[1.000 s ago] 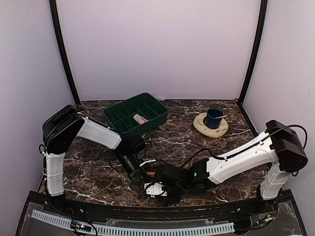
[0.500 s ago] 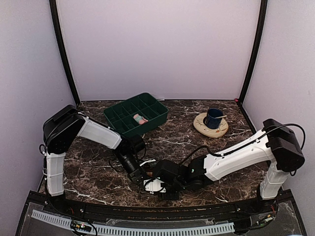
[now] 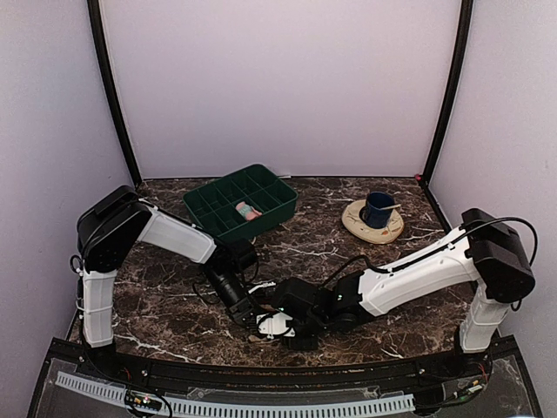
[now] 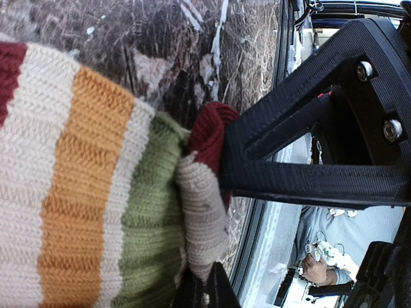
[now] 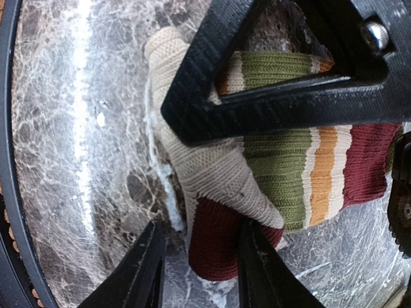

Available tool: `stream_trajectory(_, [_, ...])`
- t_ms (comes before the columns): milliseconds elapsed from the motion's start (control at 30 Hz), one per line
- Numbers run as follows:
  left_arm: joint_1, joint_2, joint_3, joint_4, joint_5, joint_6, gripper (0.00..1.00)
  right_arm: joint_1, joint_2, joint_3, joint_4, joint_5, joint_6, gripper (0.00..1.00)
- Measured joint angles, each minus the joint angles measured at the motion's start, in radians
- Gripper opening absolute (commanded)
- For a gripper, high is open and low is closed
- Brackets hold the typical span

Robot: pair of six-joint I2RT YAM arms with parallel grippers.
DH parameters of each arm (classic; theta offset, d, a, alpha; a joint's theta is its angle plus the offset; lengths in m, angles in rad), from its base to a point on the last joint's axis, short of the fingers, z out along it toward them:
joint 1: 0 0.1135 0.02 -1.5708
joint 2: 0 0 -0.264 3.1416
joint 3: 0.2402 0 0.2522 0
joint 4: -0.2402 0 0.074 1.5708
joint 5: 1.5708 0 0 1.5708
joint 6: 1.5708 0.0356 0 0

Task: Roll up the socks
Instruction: Roll the sock at the center of the board.

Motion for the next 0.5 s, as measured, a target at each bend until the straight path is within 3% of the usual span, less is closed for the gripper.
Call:
stream_trajectory(200, [0.000, 0.000, 0.000, -0.001, 0.000, 0.001, 0.00, -0.001, 0.002, 0.002, -0.001, 0.000, -0.013, 0.34])
stream_trajectory(500, [0.000, 0.000, 0.002, -0.002, -0.009, 0.001, 0.01, -0.015, 0.034, 0.045, -0.025, -0.002, -0.017, 0.17])
